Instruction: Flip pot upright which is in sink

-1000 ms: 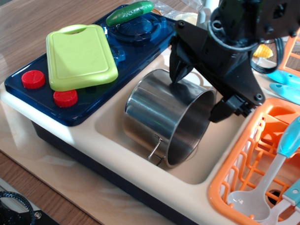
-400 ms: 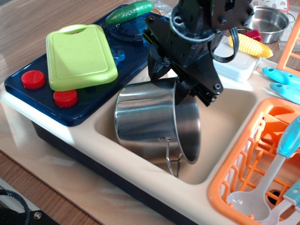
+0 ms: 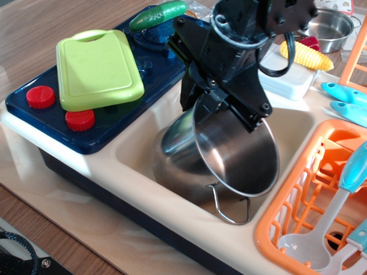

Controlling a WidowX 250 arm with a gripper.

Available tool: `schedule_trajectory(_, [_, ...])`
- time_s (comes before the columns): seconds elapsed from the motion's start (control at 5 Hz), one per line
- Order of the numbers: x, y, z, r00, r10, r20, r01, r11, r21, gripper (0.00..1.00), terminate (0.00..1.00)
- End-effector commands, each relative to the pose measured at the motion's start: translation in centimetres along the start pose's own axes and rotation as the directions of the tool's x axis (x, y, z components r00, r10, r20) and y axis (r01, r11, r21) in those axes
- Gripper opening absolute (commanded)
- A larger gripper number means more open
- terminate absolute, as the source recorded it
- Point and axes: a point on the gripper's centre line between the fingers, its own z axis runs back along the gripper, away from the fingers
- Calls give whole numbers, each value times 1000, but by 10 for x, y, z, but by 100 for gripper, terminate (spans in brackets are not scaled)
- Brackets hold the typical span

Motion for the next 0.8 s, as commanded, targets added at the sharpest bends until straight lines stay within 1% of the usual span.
schedule_trajectory(0.0, [9,4,6,986,40,164,-21,993,-117,100,0])
schedule_trajectory(0.2, [6,14,-10,973,48,225,28,946,-322,100,0])
schedule_trajectory(0.4, [6,14,-10,973,48,225,28,946,-322,100,0])
schedule_trajectory(0.6, [6,14,-10,973,48,225,28,946,-322,100,100])
